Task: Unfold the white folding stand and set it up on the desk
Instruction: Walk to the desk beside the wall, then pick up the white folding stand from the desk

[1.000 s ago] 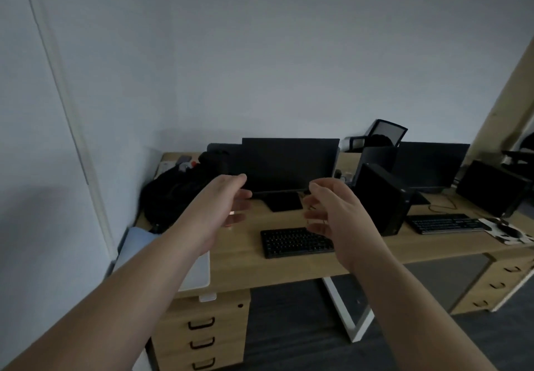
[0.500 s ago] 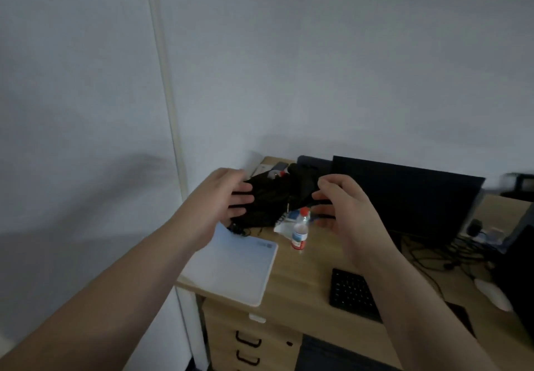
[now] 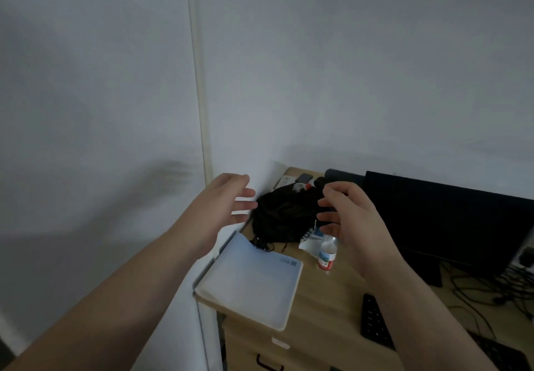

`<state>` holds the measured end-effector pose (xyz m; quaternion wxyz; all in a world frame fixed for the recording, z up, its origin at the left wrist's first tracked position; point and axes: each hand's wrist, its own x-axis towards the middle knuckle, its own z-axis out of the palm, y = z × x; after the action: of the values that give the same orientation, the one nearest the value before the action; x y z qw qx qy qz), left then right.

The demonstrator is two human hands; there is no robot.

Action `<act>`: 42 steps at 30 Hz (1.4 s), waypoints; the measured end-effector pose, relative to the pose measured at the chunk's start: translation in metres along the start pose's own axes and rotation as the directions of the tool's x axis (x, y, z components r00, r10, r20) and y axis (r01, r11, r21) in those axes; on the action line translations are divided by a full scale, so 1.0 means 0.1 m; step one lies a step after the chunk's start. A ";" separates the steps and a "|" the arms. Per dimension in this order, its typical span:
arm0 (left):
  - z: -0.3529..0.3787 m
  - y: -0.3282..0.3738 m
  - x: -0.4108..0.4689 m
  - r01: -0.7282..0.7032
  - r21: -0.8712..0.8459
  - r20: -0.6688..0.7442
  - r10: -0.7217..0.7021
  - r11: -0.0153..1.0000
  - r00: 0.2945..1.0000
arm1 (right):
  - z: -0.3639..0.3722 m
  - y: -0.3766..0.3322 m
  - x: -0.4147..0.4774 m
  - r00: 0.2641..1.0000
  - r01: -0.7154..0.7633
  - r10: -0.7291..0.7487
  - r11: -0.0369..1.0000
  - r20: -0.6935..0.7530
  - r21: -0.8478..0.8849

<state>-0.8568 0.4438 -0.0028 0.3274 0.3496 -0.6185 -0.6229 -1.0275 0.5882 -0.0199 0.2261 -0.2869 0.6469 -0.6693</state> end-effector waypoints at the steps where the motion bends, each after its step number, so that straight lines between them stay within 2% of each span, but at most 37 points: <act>1: -0.04 0.00 0.06 -0.003 -0.005 0.020 0.003 1.000 1.000 | 0.07 0.01 0.00 1.000 -0.002 0.002 1.000 -0.014 -0.002; 9: -0.35 -0.03 0.55 -0.015 -0.022 0.241 0.020 1.000 0.970 | 0.68 0.14 -0.03 0.991 -0.007 -0.009 0.993 -0.136 -0.116; 14: -0.28 -0.14 0.71 0.010 -0.028 0.324 0.000 1.000 0.946 | 0.74 0.24 -0.03 0.978 -0.042 0.015 0.991 -0.210 -0.128; 23: -0.05 -0.66 0.88 0.043 -0.016 0.297 -0.036 0.999 0.954 | 0.52 0.74 0.16 0.979 -0.029 0.003 0.991 -0.202 -0.129; 29: 0.10 -1.62 0.93 0.056 -0.009 0.272 -0.051 0.998 0.961 | 0.43 1.73 0.26 0.984 -0.056 0.038 0.994 -0.176 -0.095; 35: 0.22 -3.11 1.03 0.093 0.036 0.240 -0.099 0.995 0.966 | 0.43 3.13 0.30 0.984 -0.102 0.088 0.991 -0.154 -0.083; 38: 0.25 -3.89 1.03 0.067 0.058 0.243 -0.079 0.996 0.967 | 0.46 3.90 0.23 0.985 -0.111 0.103 0.992 -0.140 -0.057; 42: 0.22 -4.90 0.93 0.011 -0.007 0.262 -0.009 1.000 0.965 | 0.49 4.86 0.03 0.989 -0.093 0.091 0.996 -0.120 -0.011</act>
<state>-0.9134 0.3875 -0.4961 0.2410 0.2658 -0.6519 -0.6681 -1.0300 0.5200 -0.5038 0.2151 -0.2182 0.6773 -0.6688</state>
